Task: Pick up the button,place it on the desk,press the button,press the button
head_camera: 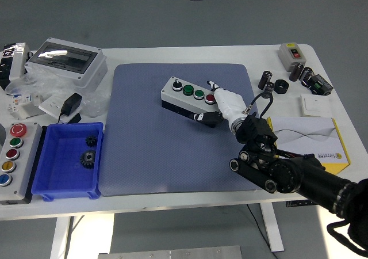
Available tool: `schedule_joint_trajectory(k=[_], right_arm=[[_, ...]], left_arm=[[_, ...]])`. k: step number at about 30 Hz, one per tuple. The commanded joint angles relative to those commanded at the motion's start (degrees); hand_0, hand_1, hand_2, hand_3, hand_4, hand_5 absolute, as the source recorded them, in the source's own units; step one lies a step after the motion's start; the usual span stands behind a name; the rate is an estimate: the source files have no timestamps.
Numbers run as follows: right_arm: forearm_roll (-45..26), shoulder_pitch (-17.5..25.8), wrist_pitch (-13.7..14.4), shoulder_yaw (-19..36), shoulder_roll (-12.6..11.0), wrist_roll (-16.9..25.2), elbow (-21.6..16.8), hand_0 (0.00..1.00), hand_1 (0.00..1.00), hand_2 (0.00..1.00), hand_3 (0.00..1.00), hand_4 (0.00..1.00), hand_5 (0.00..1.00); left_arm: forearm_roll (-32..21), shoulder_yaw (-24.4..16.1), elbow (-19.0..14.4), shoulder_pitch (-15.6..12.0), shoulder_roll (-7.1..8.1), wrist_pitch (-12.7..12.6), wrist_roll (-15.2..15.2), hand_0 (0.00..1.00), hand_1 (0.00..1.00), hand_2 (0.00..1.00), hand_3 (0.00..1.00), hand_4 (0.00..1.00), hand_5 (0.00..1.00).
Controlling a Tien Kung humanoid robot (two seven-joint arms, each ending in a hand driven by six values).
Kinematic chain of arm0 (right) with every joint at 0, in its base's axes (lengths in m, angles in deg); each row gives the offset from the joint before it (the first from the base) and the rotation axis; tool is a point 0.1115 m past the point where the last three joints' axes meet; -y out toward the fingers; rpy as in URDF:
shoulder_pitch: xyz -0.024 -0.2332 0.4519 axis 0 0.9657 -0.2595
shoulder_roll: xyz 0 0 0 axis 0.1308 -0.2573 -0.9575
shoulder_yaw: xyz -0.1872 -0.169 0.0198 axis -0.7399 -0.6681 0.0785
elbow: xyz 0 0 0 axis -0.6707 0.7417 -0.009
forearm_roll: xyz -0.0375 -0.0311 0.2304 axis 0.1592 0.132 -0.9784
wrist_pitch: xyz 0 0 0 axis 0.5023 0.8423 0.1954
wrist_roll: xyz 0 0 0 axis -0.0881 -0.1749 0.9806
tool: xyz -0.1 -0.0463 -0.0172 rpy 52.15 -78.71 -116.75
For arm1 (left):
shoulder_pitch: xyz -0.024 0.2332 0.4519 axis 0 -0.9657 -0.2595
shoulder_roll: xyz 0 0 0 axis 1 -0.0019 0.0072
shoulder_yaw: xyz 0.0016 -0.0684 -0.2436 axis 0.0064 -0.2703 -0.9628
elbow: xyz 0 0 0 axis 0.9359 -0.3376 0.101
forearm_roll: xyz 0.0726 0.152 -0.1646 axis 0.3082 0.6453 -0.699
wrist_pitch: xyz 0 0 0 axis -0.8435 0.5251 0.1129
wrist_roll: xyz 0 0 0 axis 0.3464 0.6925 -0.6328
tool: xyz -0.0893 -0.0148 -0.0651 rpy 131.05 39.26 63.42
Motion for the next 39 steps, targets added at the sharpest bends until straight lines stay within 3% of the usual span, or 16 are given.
schedule_joint_trajectory(k=[1, 7, 8, 13, 14, 19, 20, 24, 30, 33, 37, 38, 39], right_arm=[[0.06, 0.00, 0.06, -0.07, 0.01, 0.00, 0.01, 0.247, 0.452, 0.513, 0.676, 0.534, 0.157], [1.19, 0.09, 0.69, -0.35, 0.08, -0.09, 0.08, 0.247, 0.452, 0.513, 0.676, 0.534, 0.157], [1.52, 0.11, 0.73, -0.33, 0.08, -0.19, 0.10, 0.214, 0.411, 0.470, 0.628, 0.373, 0.182], [4.46, 0.61, 1.02, 0.77, -0.50, -0.61, -1.06, 0.214, 0.411, 0.470, 0.628, 0.373, 0.182], [5.14, 0.81, 1.04, 1.23, -0.87, -0.58, -1.84, 0.148, 0.352, 0.406, 0.547, 0.217, 0.002], [4.51, 3.01, -1.52, 4.16, -5.32, 3.89, -8.55, 0.148, 0.352, 0.406, 0.547, 0.217, 0.002], [3.62, 3.59, -2.50, 4.61, -6.36, 5.14, -10.04, 0.115, 0.311, 0.366, 0.423, 0.111, 0.002], [0.38, 6.28, -7.01, 6.24, -11.71, 11.13, -17.60, 0.115, 0.311, 0.366, 0.423, 0.111, 0.002], [0.59, 7.79, -12.38, 2.04, -19.48, 18.60, -27.84, 0.106, 0.304, 0.357, 0.380, 0.082, 0.002], [3.08, 8.65, -12.11, 0.65, -20.60, 19.81, -30.73, 0.114, 0.302, 0.345, 0.362, 0.081, 0.002], [7.66, 10.01, -10.78, 0.62, -19.96, 19.63, -30.20, 0.114, 0.302, 0.345, 0.362, 0.081, 0.002], [8.31, 10.24, -10.61, 0.65, -19.82, 19.56, -29.90, 0.249, 0.328, 0.359, 0.383, 0.126, 0.002], [8.89, 10.49, -10.46, 0.74, -19.69, 19.49, -29.61, 0.249, 0.328, 0.359, 0.383, 0.126, 0.002]], left_arm=[[0.00, 0.00, 0.00, 0.01, 0.00, 0.00, -0.01, 0.627, 0.587, 0.533, 0.597, 0.653, 0.271], [0.02, 0.05, 0.00, 0.04, -0.01, 0.04, -0.16, 0.627, 0.587, 0.533, 0.597, 0.653, 0.271], [0.01, 0.08, 0.00, 0.04, -0.01, 0.04, -0.19, 0.627, 0.587, 0.533, 0.595, 0.650, 0.268], [-0.12, 0.19, 0.00, -0.01, -0.05, 0.05, -0.40, 0.627, 0.587, 0.533, 0.595, 0.650, 0.268], [-0.18, 0.21, 0.00, -0.04, -0.06, 0.05, -0.44, 0.627, 0.587, 0.533, 0.596, 0.647, 0.265], [-0.26, 0.04, 0.00, -0.15, -0.20, 0.01, -0.56, 0.627, 0.587, 0.533, 0.596, 0.647, 0.265], [-0.29, 0.02, 0.00, -0.16, -0.24, 0.01, -0.60, 0.627, 0.587, 0.533, 0.595, 0.645, 0.265], [-0.31, -0.20, 0.00, -0.27, -0.38, -0.05, -0.75, 0.627, 0.587, 0.533, 0.595, 0.645, 0.265], [0.43, -0.91, 0.00, -0.46, -0.39, -0.13, -0.72, 0.627, 0.587, 0.533, 0.596, 0.645, 0.266], [0.53, -0.85, 0.00, -0.32, -0.51, -0.13, -0.92, 0.627, 0.587, 0.533, 0.595, 0.644, 0.268], [0.80, -0.80, 0.00, -0.20, -0.71, -0.11, -1.15, 0.627, 0.587, 0.533, 0.595, 0.644, 0.268], [0.79, -0.77, 0.00, -0.18, -0.73, -0.11, -1.19, 0.627, 0.587, 0.533, 0.595, 0.647, 0.271], [0.82, -0.78, 0.00, -0.16, -0.75, -0.11, -1.22, 0.627, 0.587, 0.533, 0.595, 0.647, 0.271]])
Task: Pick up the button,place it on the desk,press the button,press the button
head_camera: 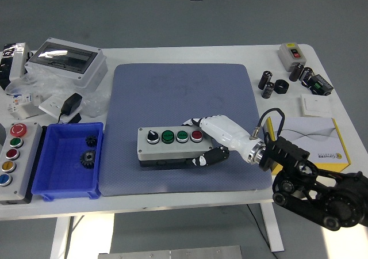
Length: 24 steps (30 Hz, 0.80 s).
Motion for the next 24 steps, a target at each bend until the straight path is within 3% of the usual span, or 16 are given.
schedule_joint_trajectory(k=[4, 5, 10, 11, 16, 17, 22, 23, 24], right_arm=[[1.00, 0.74, 0.15, 0.63, 0.30, -0.53, 0.57, 0.249, 0.328, 0.359, 0.383, 0.126, 0.002], [1.03, 0.90, 0.13, 0.78, 0.32, -0.66, 0.64, 0.625, 0.569, 0.527, 0.499, 0.333, 0.002], [0.67, 1.71, 0.35, 1.81, 0.43, -0.55, 0.89, 0.625, 0.569, 0.527, 0.499, 0.333, 0.002], [0.55, 1.82, 0.40, 2.02, 0.43, -0.36, 0.93, 0.715, 0.669, 0.623, 0.625, 0.196, 0.002], [-0.01, 2.11, 0.40, 2.76, 0.38, 0.30, 1.11, 0.715, 0.669, 0.623, 0.625, 0.196, 0.002], [-0.13, 2.09, 0.37, 2.80, 0.37, 0.39, 1.15, 0.778, 0.753, 0.709, 0.687, 0.240, 0.002], [-1.02, 1.81, 0.09, 2.44, 0.26, 0.71, 1.27, 0.778, 0.753, 0.709, 0.687, 0.240, 0.002], [-1.35, 1.73, 0.02, 2.31, 0.24, 0.78, 1.34, 0.832, 0.798, 0.792, 0.820, 0.287, 0.002], [-1.64, 1.68, -0.03, 2.21, 0.22, 0.83, 1.40, 0.832, 0.798, 0.792, 0.820, 0.287, 0.002]], left_arm=[[0.11, -0.06, 0.00, -0.04, -0.04, -0.01, 0.06, 0.627, 0.587, 0.533, 0.595, 0.647, 0.271], [0.09, -0.05, 0.00, -0.05, -0.05, -0.01, 0.06, 0.627, 0.587, 0.532, 0.595, 0.649, 0.273], [-0.09, 0.12, 0.00, -0.13, -0.09, 0.00, 0.10, 0.627, 0.587, 0.532, 0.595, 0.649, 0.273], [-0.14, 0.16, 0.00, -0.14, -0.10, 0.01, 0.11, 0.627, 0.587, 0.532, 0.594, 0.651, 0.276], [-0.29, 0.30, 0.00, -0.18, -0.13, 0.02, 0.15, 0.627, 0.587, 0.532, 0.594, 0.651, 0.276], [-0.29, 0.31, 0.00, -0.17, -0.14, 0.03, 0.15, 0.627, 0.587, 0.532, 0.594, 0.652, 0.278], [-0.28, 0.32, 0.00, -0.07, -0.14, 0.08, 0.09, 0.627, 0.587, 0.532, 0.594, 0.652, 0.278], [-0.29, 0.34, 0.00, -0.04, -0.13, 0.08, 0.09, 0.627, 0.587, 0.532, 0.594, 0.652, 0.277], [-0.29, 0.34, 0.00, -0.03, -0.13, 0.07, 0.11, 0.627, 0.587, 0.532, 0.594, 0.652, 0.277]])
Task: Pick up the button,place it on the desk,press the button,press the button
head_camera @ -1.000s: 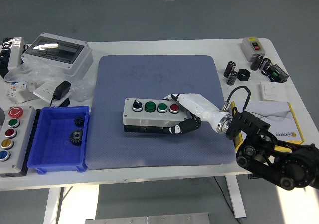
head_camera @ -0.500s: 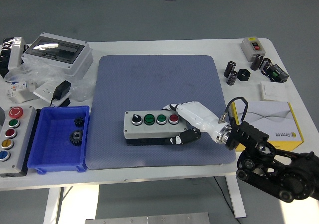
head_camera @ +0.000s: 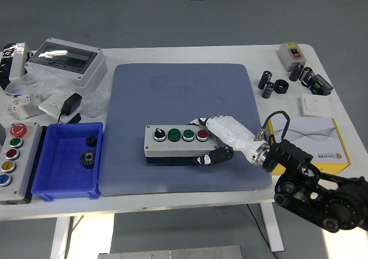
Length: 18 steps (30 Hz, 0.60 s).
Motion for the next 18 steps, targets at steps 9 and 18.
schedule_joint_trajectory(k=[9, 18], right_arm=[[-0.89, 0.15, 0.03, -0.07, -0.03, -0.07, 0.10, 0.875, 0.854, 0.845, 0.898, 0.327, 0.002], [-1.32, 0.55, -0.20, 0.17, -0.34, -0.49, -0.40, 0.910, 0.877, 0.877, 0.939, 0.410, 0.002]], left_arm=[[0.32, -0.10, 0.00, -0.01, 0.01, -0.06, 0.13, 0.627, 0.586, 0.532, 0.594, 0.652, 0.278], [0.75, -0.18, 0.00, -0.06, 0.02, -0.15, 0.27, 0.627, 0.587, 0.531, 0.593, 0.650, 0.275]])
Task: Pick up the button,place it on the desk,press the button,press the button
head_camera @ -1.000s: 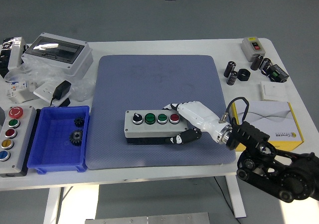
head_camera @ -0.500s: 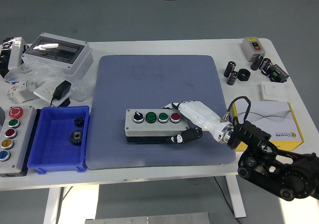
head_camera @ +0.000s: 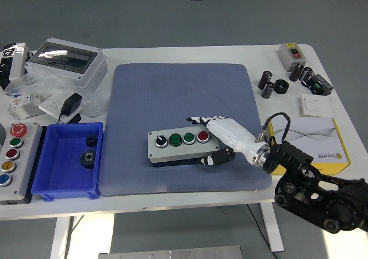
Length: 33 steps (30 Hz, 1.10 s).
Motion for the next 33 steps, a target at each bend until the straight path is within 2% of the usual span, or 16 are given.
schedule_joint_trajectory(k=[9, 22, 23, 28, 29, 33], right_arm=[[-0.92, 0.06, -1.56, 0.41, -0.65, -0.74, -0.49, 0.913, 0.879, 0.884, 0.945, 0.429, 0.002], [-0.54, 0.17, -4.67, 1.31, -0.92, -2.12, -0.54, 0.925, 0.889, 0.901, 0.962, 0.477, 0.002], [-0.51, 0.19, -4.77, 1.38, -0.96, -2.12, -0.59, 0.949, 0.925, 0.946, 0.998, 0.505, 0.002], [-1.08, 0.34, -5.45, 1.94, -1.39, -1.94, -1.21, 0.949, 0.925, 0.946, 0.998, 0.505, 0.002], [-1.26, 0.37, -5.58, 2.06, -1.48, -1.93, -1.34, 0.992, 0.969, 0.998, 0.998, 0.549, 0.002], [-1.83, 0.50, -6.01, 2.43, -1.73, -1.89, -1.73, 0.992, 0.969, 0.998, 0.998, 0.549, 0.002]], left_arm=[[0.31, -0.20, 0.00, 0.04, 0.05, 0.33, -0.17, 0.626, 0.586, 0.527, 0.593, 0.646, 0.269], [1.42, -2.30, 0.00, 0.03, 0.05, 3.95, -2.53, 0.626, 0.584, 0.521, 0.590, 0.642, 0.267], [1.50, -2.40, 0.00, 0.02, 0.06, 4.11, -2.61, 0.626, 0.582, 0.518, 0.590, 0.647, 0.262], [1.91, -2.89, 0.00, -0.04, 0.07, 4.86, -2.98, 0.626, 0.582, 0.518, 0.590, 0.647, 0.262], [1.98, -2.96, 0.00, -0.04, 0.08, 4.98, -3.03, 0.626, 0.582, 0.517, 0.590, 0.650, 0.260], [2.18, -3.16, 0.00, -0.07, 0.09, 5.38, -3.19, 0.626, 0.582, 0.517, 0.590, 0.650, 0.260]])
